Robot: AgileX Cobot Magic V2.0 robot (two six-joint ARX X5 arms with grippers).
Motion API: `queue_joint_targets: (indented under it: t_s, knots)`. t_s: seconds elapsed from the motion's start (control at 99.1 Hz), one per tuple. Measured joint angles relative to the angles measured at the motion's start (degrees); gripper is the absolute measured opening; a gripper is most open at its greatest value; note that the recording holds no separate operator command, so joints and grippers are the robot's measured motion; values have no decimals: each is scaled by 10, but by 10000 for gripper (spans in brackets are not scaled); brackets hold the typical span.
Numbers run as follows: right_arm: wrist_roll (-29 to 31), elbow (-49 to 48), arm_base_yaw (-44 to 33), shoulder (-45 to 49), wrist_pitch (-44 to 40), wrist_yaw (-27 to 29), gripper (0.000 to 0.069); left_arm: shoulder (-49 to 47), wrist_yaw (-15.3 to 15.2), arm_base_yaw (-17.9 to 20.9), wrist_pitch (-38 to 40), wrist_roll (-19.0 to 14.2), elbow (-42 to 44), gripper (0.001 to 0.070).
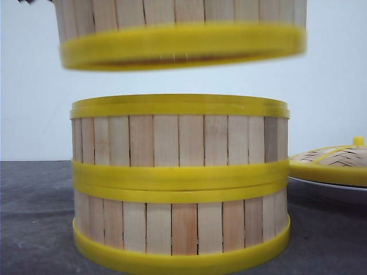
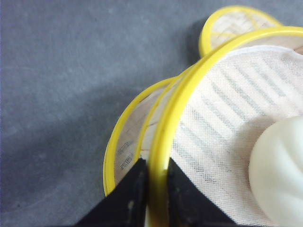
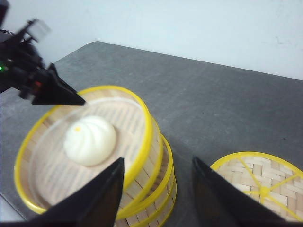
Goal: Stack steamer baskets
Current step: 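Lift the basket with the left gripper and set it atop the stack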
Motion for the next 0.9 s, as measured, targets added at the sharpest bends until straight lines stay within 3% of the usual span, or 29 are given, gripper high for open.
queue_joint_targets:
  t_s: [0.283,0.515,0.666,0.898]
  knots:
    - [0,0,0,0,-17,0,270,23,-17,1,31,1,0,25]
    - [1,0,0,0,-19,0,270,42,-17,8,27,0,0,24]
    - [1,0,0,0,-19,0,270,42,-42,9,11,1,0,24]
    - [1,0,0,0,-18,0,270,42,-43,14,7,3,0,24]
